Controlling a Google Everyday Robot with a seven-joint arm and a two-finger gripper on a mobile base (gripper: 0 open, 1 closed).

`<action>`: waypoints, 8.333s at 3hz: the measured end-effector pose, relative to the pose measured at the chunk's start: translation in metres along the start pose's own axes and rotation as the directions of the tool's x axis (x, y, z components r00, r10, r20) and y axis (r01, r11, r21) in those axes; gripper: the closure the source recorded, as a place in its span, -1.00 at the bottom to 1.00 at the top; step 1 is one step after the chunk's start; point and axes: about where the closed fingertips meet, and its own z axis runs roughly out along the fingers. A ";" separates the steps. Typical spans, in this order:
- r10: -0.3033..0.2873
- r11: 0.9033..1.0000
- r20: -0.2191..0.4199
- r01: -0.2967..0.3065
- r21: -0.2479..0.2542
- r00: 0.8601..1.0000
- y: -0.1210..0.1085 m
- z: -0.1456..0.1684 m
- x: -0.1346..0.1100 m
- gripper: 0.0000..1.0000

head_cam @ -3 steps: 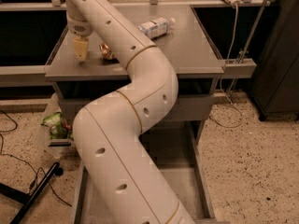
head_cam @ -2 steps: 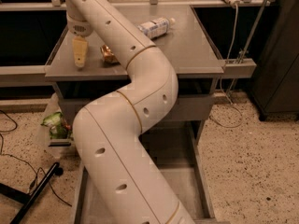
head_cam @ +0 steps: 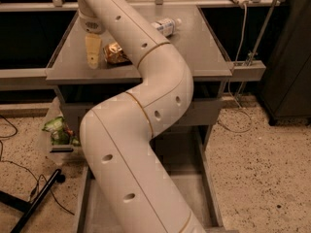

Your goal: Place orange can into middle drawer

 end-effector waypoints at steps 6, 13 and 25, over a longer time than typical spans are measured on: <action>0.080 0.991 -0.093 -0.089 -0.099 0.992 0.010 0.026 0.089 -1.00; 0.163 0.986 0.068 -0.161 -0.031 0.984 -0.011 0.020 0.045 1.00; 0.406 0.878 0.420 -0.474 0.067 0.812 0.127 -0.241 0.071 1.00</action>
Offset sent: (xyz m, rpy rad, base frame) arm 0.0312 -0.0817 0.0771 -0.1318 0.0561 -0.1306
